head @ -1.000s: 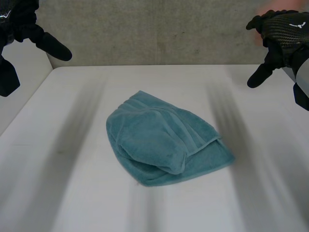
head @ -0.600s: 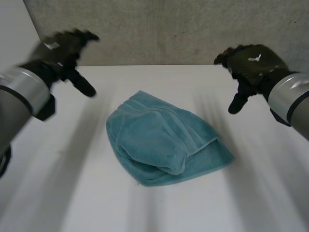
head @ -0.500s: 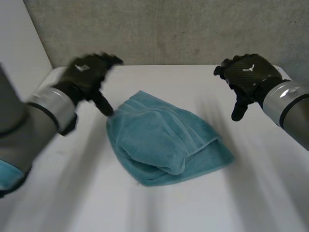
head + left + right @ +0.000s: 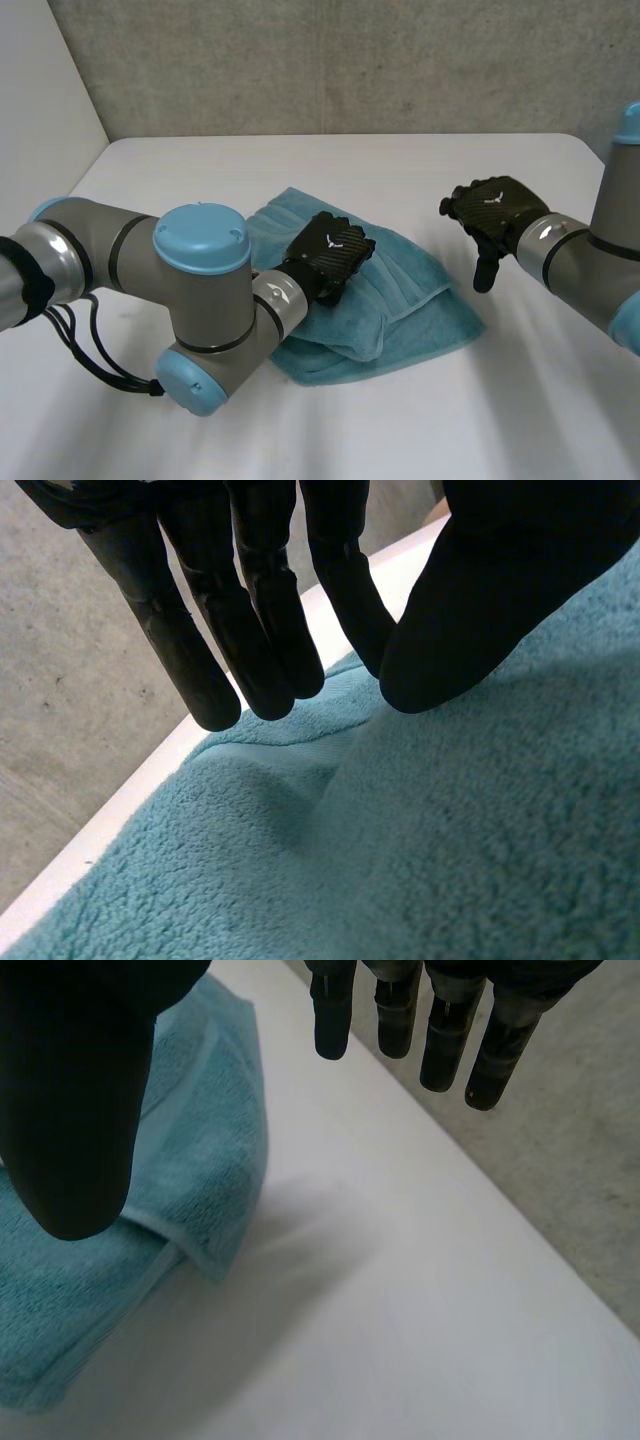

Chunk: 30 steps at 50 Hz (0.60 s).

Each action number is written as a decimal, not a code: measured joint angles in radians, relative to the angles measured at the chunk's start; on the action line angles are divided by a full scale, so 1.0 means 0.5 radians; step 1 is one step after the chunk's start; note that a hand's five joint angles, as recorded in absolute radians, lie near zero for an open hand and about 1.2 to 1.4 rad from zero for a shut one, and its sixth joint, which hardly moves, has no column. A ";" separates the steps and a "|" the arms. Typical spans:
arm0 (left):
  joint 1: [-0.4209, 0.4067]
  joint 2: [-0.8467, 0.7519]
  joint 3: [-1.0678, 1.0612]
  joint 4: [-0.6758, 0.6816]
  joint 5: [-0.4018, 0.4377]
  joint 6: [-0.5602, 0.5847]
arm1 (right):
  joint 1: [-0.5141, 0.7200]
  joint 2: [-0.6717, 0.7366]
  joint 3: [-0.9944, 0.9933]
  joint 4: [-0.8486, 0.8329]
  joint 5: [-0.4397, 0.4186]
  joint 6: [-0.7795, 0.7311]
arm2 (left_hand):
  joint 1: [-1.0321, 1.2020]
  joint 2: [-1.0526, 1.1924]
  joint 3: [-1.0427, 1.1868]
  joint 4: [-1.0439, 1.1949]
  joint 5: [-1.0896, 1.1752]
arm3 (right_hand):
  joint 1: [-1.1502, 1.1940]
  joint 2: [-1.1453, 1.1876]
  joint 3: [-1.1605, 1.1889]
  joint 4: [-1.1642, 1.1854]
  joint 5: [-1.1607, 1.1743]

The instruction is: Fold the laundry

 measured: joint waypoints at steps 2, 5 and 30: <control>0.002 -0.001 0.005 -0.001 -0.002 0.036 | 0.001 0.042 -0.008 0.001 -0.005 0.001 | 0.000 0.033 0.030 0.030 0.023 | 0.000 0.000 0.000 0.000 0.000; 0.004 0.000 0.004 -0.003 -0.003 0.052 | 0.002 0.069 -0.017 0.001 -0.005 0.002 | 0.002 0.050 0.047 0.047 0.031 | 0.000 0.000 0.000 0.000 0.000; 0.006 -0.166 0.226 0.123 0.125 0.087 | -0.132 0.163 -0.113 -0.003 0.016 0.042 | -1.207 -1.176 -1.174 -1.169 -1.147 | 0.000 0.000 0.000 0.000 0.000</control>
